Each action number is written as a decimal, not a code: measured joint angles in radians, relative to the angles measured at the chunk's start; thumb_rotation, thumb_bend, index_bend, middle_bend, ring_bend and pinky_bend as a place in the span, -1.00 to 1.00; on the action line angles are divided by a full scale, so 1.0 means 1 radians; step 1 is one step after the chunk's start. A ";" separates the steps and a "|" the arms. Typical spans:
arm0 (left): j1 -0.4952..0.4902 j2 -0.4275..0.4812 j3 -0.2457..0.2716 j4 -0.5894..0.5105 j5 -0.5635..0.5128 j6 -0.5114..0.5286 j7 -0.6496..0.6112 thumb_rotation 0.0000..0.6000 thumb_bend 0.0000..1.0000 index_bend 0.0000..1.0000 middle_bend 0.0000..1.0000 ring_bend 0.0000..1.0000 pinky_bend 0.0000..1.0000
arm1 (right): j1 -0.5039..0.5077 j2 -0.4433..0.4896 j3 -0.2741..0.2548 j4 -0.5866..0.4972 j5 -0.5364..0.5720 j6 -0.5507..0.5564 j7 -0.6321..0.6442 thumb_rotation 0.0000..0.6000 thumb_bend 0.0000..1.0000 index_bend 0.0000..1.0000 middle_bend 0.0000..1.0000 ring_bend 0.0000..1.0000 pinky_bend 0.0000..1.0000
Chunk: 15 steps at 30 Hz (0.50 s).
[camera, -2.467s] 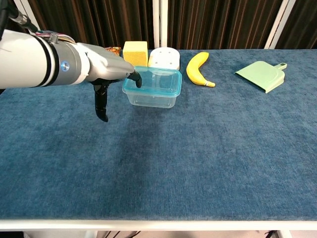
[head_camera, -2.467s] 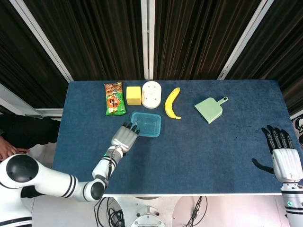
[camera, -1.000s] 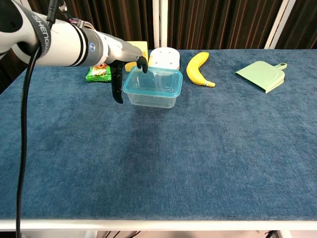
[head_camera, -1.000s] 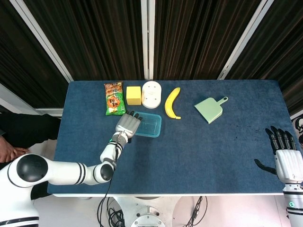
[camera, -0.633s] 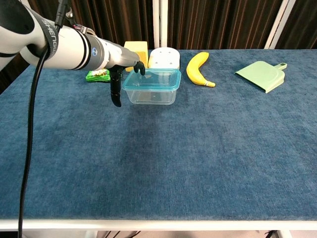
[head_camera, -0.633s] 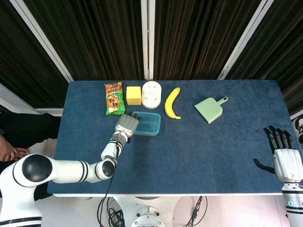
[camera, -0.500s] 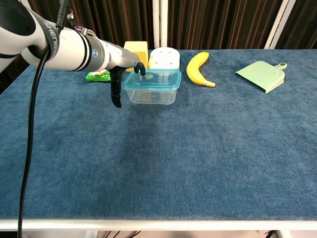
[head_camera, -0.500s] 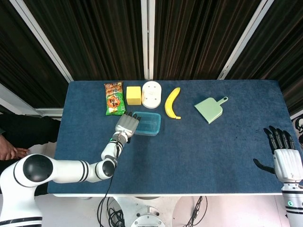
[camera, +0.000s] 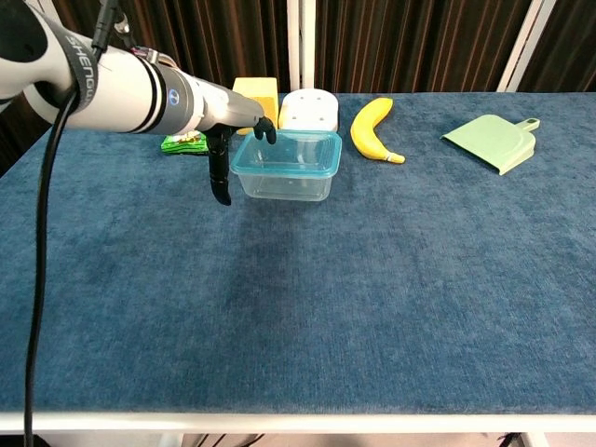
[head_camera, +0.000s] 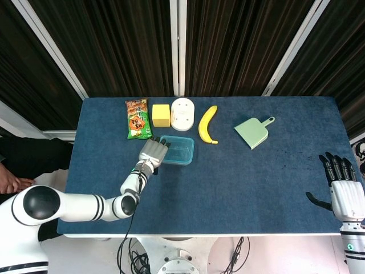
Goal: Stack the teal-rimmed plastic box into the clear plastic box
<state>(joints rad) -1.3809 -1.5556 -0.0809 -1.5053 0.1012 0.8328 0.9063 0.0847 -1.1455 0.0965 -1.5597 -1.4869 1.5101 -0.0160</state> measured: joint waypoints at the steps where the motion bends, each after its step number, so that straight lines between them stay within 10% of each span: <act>1: 0.009 0.009 -0.005 -0.012 0.020 0.007 -0.018 1.00 -0.95 -0.82 -0.69 -0.97 -0.78 | -0.001 0.001 0.000 -0.001 0.000 0.002 0.001 1.00 -0.85 -1.00 -0.94 -1.00 -1.00; 15: 0.428 0.220 0.015 -0.126 0.694 0.333 -0.531 1.00 -0.95 -0.71 -0.69 -0.97 -0.84 | 0.015 0.022 0.015 0.011 0.021 -0.034 0.053 1.00 -0.85 -1.00 -0.92 -1.00 -1.00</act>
<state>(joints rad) -0.9527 -1.3353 -0.0664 -1.6310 0.7951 1.1654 0.3755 0.0998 -1.1233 0.1119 -1.5486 -1.4658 1.4765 0.0367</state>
